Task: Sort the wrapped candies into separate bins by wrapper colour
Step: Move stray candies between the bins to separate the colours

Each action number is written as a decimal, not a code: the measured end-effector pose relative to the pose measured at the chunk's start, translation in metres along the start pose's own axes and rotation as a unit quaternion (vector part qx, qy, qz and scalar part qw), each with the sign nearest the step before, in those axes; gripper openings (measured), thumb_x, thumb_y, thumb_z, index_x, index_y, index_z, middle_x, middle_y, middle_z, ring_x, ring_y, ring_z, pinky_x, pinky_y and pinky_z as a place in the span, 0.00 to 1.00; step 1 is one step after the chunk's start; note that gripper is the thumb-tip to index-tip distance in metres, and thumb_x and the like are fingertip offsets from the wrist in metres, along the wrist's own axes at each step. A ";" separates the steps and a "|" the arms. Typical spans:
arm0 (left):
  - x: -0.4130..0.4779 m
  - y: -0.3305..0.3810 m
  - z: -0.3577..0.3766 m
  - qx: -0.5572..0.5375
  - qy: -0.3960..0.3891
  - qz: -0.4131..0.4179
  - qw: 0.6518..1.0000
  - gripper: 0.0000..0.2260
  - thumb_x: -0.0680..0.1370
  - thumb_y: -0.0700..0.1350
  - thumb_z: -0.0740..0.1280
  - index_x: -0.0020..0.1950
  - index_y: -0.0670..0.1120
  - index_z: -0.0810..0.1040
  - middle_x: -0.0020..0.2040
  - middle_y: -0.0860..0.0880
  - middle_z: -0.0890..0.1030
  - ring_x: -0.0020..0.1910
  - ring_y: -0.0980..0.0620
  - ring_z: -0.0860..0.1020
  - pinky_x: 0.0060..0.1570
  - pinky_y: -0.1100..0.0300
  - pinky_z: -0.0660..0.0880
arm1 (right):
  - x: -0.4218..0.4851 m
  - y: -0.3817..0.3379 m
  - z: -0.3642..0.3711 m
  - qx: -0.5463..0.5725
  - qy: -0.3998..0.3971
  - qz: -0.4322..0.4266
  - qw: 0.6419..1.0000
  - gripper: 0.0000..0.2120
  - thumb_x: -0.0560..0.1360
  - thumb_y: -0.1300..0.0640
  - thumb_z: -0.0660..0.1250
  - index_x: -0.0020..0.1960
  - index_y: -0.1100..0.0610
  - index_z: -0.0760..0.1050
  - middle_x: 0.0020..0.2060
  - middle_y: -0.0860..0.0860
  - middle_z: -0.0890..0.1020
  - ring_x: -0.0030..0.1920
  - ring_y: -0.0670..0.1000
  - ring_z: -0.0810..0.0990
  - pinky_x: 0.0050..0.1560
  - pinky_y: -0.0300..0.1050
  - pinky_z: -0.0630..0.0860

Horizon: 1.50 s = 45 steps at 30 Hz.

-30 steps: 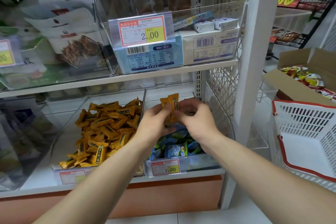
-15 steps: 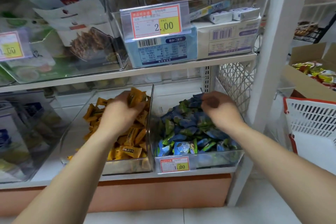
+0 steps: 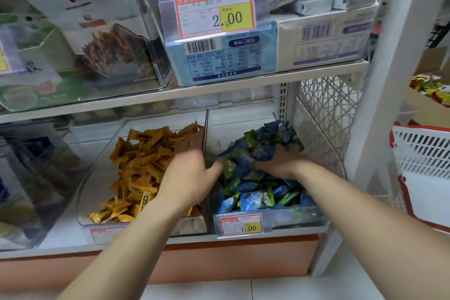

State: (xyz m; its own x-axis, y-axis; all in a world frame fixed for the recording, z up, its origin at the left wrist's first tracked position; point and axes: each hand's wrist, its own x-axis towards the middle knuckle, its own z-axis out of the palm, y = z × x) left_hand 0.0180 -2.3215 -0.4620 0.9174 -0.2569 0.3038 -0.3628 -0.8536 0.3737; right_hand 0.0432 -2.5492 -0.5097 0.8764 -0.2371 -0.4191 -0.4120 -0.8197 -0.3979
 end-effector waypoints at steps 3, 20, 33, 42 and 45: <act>-0.005 -0.005 0.016 -0.027 0.002 -0.022 0.999 0.16 0.77 0.50 0.68 0.63 0.48 0.74 0.50 0.46 0.82 0.47 0.45 0.79 0.46 0.52 0.79 | 0.012 0.002 0.001 0.048 -0.006 -0.018 0.999 0.64 0.59 0.21 0.67 0.81 0.50 0.42 0.80 0.58 0.45 0.79 0.63 0.50 0.74 0.60 0.60; -0.001 -0.015 0.022 -0.081 0.032 -0.020 0.996 0.20 0.75 0.50 0.68 0.67 0.54 0.72 0.51 0.56 0.78 0.46 0.53 0.76 0.40 0.60 0.73 | -0.009 -0.023 -0.023 0.014 -0.078 -0.254 0.964 0.47 0.62 0.34 0.77 0.76 0.40 0.61 0.75 0.42 0.65 0.72 0.49 0.66 0.62 0.41 0.64; 0.007 0.037 0.019 -0.050 0.031 0.079 0.995 0.20 0.77 0.48 0.67 0.68 0.48 0.74 0.67 0.48 0.75 0.64 0.47 0.74 0.57 0.54 0.75 | -0.010 0.019 -0.016 0.145 0.123 -0.087 0.978 0.29 0.76 0.43 0.68 0.71 0.57 0.69 0.65 0.56 0.75 0.61 0.57 0.76 0.53 0.46 0.73; 0.029 0.047 0.083 -0.094 -0.180 -0.233 0.951 0.41 0.77 0.61 0.66 0.77 0.36 0.55 0.76 0.36 0.58 0.70 0.35 0.66 0.65 0.48 0.68 | 0.041 0.010 -0.018 0.204 0.084 -0.073 0.973 0.41 0.77 0.37 0.62 0.81 0.53 0.50 0.80 0.54 0.51 0.78 0.56 0.55 0.74 0.51 0.59; 0.043 0.040 0.087 -0.117 -0.211 -0.254 0.937 0.32 0.76 0.65 0.63 0.65 0.38 0.75 0.59 0.39 0.79 0.55 0.41 0.79 0.45 0.56 0.74 | 0.051 0.007 -0.018 0.164 0.036 -0.037 0.985 0.43 0.75 0.29 0.57 0.81 0.52 0.51 0.79 0.58 0.55 0.77 0.59 0.57 0.74 0.53 0.59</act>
State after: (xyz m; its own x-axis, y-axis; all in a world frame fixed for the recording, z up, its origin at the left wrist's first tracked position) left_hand 0.0571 -2.4058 -0.5105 0.9467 -0.0432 -0.3192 0.1568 -0.8038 0.5738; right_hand 0.0900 -2.5764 -0.5193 0.9176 -0.2293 -0.3248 -0.3945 -0.6260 -0.6727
